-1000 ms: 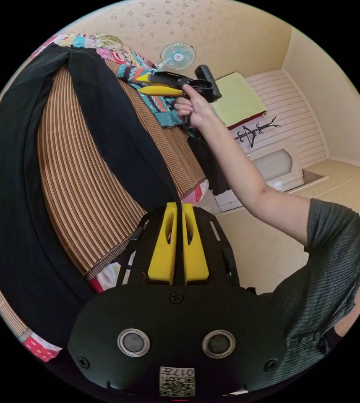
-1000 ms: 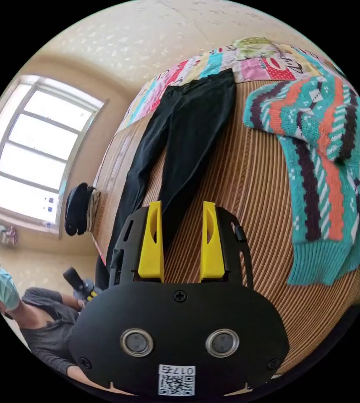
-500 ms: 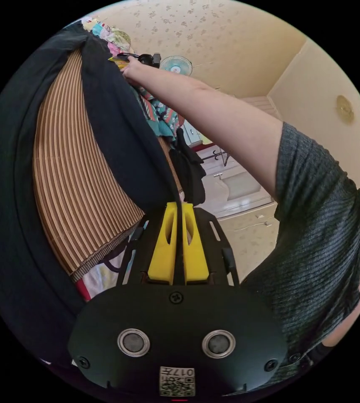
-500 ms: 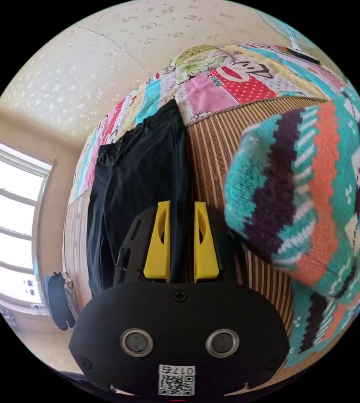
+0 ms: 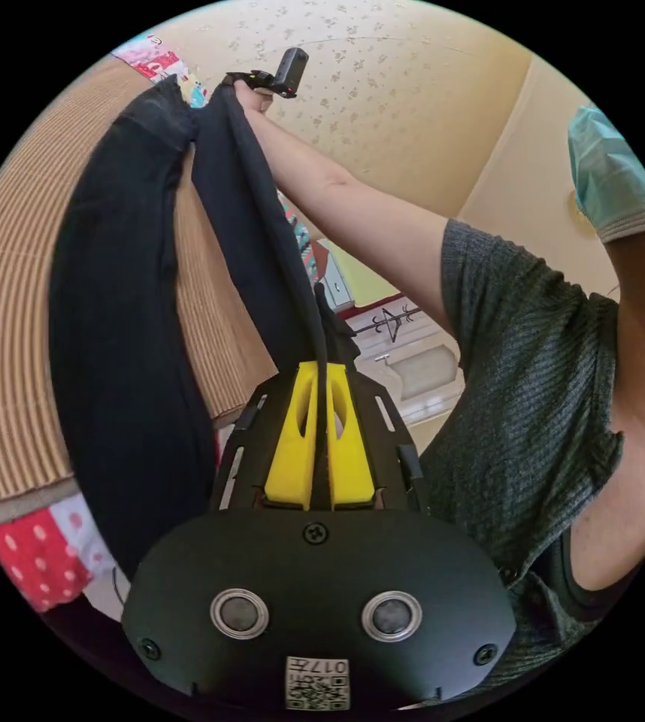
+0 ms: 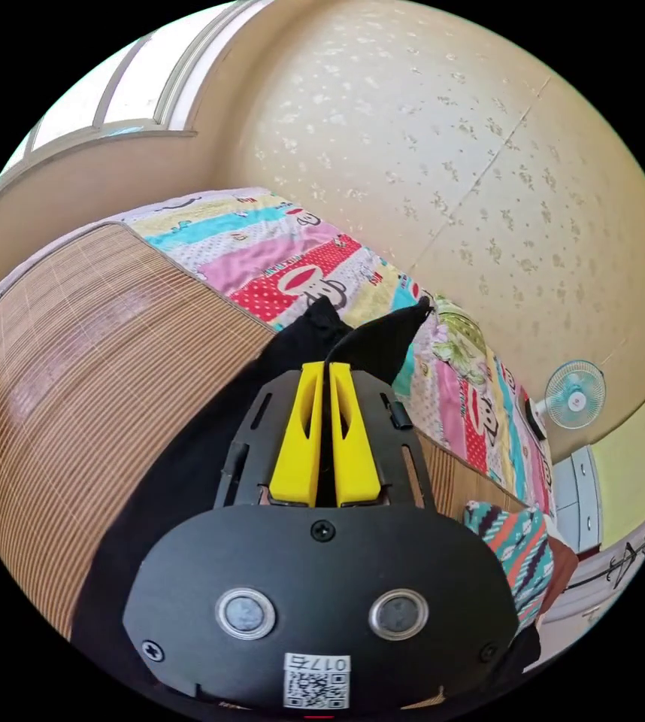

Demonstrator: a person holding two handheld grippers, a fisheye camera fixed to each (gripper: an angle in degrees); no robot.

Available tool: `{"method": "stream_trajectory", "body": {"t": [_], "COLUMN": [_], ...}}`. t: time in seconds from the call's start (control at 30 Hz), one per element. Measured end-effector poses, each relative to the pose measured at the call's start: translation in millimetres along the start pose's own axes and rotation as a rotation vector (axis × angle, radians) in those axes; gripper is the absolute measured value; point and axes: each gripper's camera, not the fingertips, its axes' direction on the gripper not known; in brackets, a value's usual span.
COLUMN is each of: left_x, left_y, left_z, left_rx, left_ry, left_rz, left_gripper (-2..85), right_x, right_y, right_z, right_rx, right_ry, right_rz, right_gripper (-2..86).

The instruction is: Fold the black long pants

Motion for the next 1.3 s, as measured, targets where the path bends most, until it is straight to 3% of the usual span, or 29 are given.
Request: {"method": "stream_trajectory", "body": {"t": [0.17,0.33,0.5,0.77,0.83,1.0,1.07,1.23,1.3], "left_x": [-35,-37,-22,0,5,14,18,18,15], "left_y": [13,19,21,30,32,41,43,45,49], "left_z": [-13,-14,-16,-18,-17,-21,-21,-25,-32], "left_rx": [-0.008,0.012,-0.004,0.050,0.055,0.072,0.068,0.051,0.051], "left_ry": [-0.162,-0.171,-0.245,-0.207,-0.223,-0.197,-0.203,-0.193,-0.151], "left_rz": [-0.157,-0.141,-0.115,-0.091,-0.096,-0.112,-0.097,-0.072,-0.087], "left_gripper": [-0.9,-0.9,-0.9,-0.9,-0.9,-0.9,-0.9,-0.9,-1.0], "right_x": [-64,-68,-46,-35,-35,6,12,-7,-19], "right_y": [2,25,95,104,85,68,73,75,79], "right_z": [65,45,-39,-30,-10,77,88,86,61], "right_rx": [-0.191,-0.139,-0.008,-0.106,-0.122,-0.263,-0.246,-0.207,-0.084], "right_ry": [-0.015,-0.036,-0.291,-0.374,-0.369,-0.532,-0.516,-0.362,-0.250], "right_rz": [-0.028,-0.019,-0.013,-0.019,0.030,0.416,0.428,0.211,0.163], "right_gripper": [1.8,1.3,1.0,7.7,9.2,9.6,8.8,5.0,2.6]}}
